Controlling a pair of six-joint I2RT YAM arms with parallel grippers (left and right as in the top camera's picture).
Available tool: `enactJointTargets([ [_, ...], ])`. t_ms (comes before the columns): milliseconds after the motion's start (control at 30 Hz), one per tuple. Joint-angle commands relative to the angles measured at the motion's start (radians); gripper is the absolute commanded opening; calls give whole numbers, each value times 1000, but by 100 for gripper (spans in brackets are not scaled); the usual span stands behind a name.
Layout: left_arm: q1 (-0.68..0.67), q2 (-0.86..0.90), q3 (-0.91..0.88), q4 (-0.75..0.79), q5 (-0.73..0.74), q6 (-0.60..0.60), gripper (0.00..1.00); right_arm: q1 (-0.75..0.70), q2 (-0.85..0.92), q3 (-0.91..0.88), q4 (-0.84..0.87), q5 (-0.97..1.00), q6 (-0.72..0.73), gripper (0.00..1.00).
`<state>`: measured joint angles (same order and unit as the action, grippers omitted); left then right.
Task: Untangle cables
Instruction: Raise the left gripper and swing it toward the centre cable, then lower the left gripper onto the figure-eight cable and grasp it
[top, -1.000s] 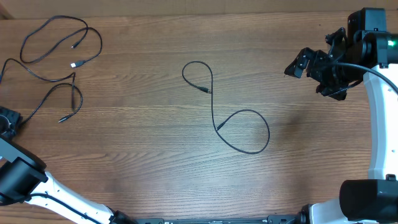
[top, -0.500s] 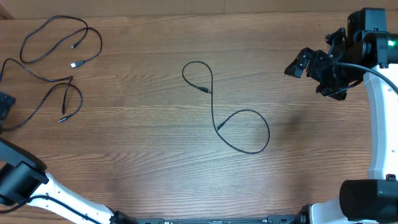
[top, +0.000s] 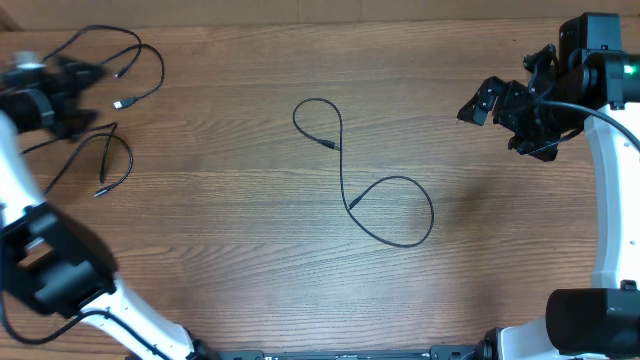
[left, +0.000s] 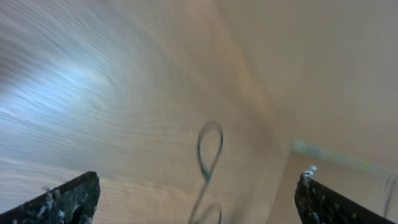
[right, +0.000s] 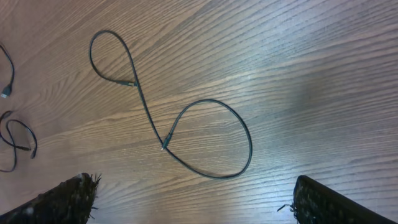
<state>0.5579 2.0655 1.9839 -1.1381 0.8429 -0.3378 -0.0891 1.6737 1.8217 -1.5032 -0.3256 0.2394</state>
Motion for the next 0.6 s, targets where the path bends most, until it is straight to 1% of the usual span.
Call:
enactJointTargets([
  [0, -191, -15, 7, -79, -140, 57, 100, 3, -13, 2, 3, -5, 2, 100],
  [100, -307, -15, 7, -152, -271, 80, 100, 3, -13, 2, 3, -5, 2, 100],
  [133, -382, -15, 6, -196, -344, 80, 100, 3, -13, 2, 3, -5, 2, 100],
  [267, -549, -15, 2, -247, -455, 80, 100, 3, -13, 2, 3, -5, 2, 100],
  [400, -699, -15, -1, -265, -560, 80, 99, 3, -13, 2, 3, -5, 2, 100],
  [567, -847, -11, -6, -268, -706, 80, 100, 3, -13, 2, 3, -5, 2, 100],
])
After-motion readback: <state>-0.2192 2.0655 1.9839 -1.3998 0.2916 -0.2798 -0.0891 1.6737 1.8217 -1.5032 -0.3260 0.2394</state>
